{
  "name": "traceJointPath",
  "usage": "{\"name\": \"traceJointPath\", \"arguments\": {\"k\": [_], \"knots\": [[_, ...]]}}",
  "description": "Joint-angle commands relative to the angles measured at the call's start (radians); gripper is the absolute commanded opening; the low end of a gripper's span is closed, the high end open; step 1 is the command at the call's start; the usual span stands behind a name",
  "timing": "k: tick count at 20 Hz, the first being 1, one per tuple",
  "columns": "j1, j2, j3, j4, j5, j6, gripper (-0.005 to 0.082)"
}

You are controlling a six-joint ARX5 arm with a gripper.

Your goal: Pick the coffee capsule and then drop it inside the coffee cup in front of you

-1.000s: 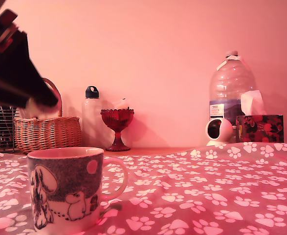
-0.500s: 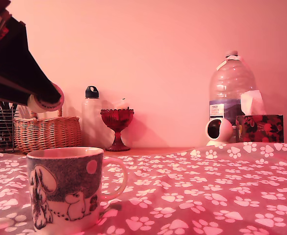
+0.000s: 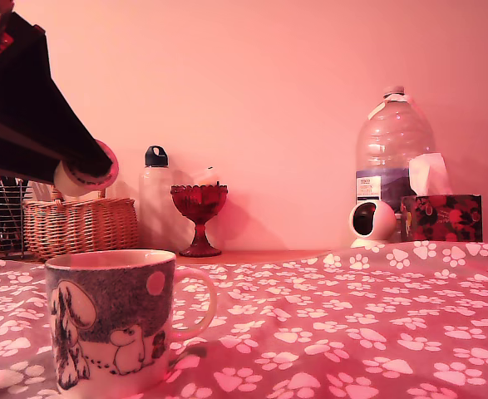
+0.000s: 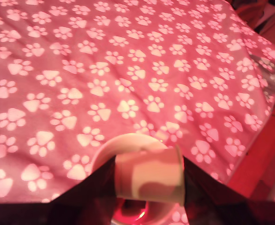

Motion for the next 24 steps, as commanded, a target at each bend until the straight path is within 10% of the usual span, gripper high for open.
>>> {"name": "traceJointPath", "arguments": {"k": [1, 24], "knots": [[-0.003, 0.013, -0.011, -0.011, 0.0, 0.001, 0.0231], [-0.126, 0.399, 0.322, -0.341, -0.184, 0.016, 0.0231]]}}
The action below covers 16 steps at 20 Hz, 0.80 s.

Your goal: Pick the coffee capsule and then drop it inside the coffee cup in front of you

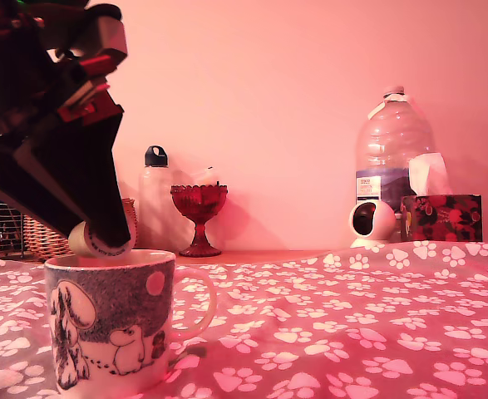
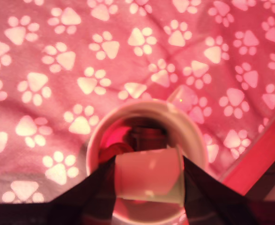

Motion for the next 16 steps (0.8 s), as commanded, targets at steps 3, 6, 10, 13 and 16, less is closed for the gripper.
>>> {"name": "traceJointPath", "arguments": {"k": [3, 6, 10, 13, 16], "knots": [[-0.016, 0.018, 0.01, 0.0, -0.002, 0.003, 0.0231], [-0.019, 0.018, 0.01, 0.005, -0.001, 0.003, 0.0231], [-0.019, 0.018, 0.01, 0.012, -0.001, 0.003, 0.0231], [-0.019, 0.018, 0.01, 0.013, -0.001, 0.003, 0.0231], [-0.019, 0.018, 0.01, 0.016, -0.002, 0.003, 0.0233]]}}
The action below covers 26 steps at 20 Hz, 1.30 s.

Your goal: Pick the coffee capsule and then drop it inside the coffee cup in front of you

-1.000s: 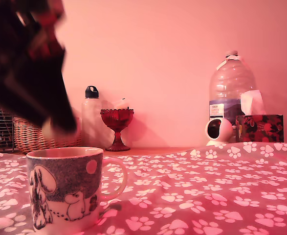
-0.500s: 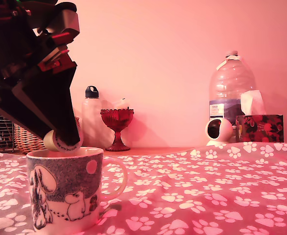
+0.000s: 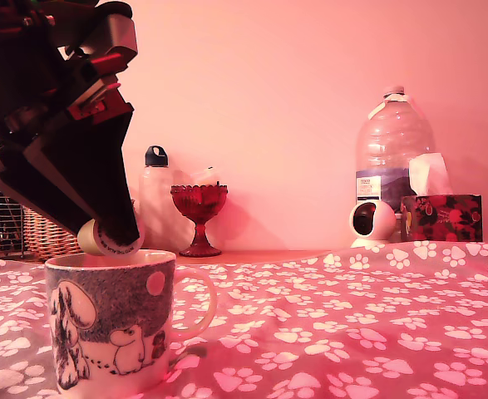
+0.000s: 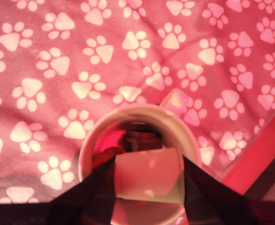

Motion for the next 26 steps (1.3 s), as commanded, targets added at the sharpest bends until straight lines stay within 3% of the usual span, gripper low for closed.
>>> {"name": "traceJointPath", "arguments": {"k": [1, 3, 4, 6, 7, 12, 14, 16, 20, 21, 26], "knots": [[-0.003, 0.015, 0.008, 0.01, 0.0, 0.003, 0.0237], [-0.003, 0.015, 0.008, 0.016, 0.0, 0.002, 0.0266], [-0.003, 0.015, 0.008, 0.023, 0.0, 0.001, 0.0368], [-0.003, 0.015, 0.008, 0.03, 0.0, -0.031, 0.0673], [-0.003, 0.015, 0.009, 0.031, 0.0, -0.03, 0.0759], [-0.003, 0.015, 0.009, 0.03, 0.001, -0.021, 0.0775], [-0.003, 0.013, 0.011, 0.029, 0.001, 0.0, 0.0722], [-0.003, 0.007, 0.018, 0.012, 0.001, 0.024, 0.0577], [-0.003, -0.019, 0.04, 0.0, 0.0, 0.049, 0.0019], [-0.003, -0.034, 0.04, 0.008, 0.0, 0.05, -0.002], [0.009, -0.116, 0.034, 0.072, -0.063, 0.048, -0.0019]]}}
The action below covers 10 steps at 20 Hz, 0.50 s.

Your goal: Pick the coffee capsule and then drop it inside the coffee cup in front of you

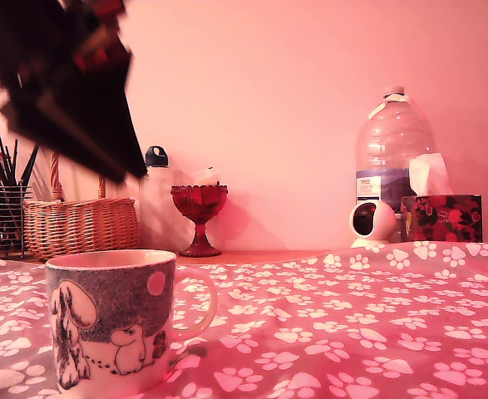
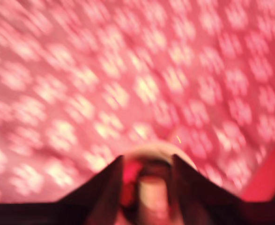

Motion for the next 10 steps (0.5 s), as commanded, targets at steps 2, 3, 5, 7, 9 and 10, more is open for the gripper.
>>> {"name": "traceJointPath", "arguments": {"k": [2, 3, 5, 7, 9, 10], "knots": [[0.031, -0.036, -0.02, 0.071, -0.002, 0.002, -0.0019], [0.049, -0.052, -0.039, 0.099, -0.002, 0.003, -0.0019], [0.092, -0.079, -0.08, 0.146, 0.0, 0.003, -0.0019], [0.142, -0.1, -0.126, 0.192, 0.016, 0.003, -0.0019], [0.203, -0.117, -0.176, 0.245, 0.047, 0.003, -0.0019], [0.232, -0.126, -0.201, 0.274, 0.066, 0.003, -0.0019]]}}
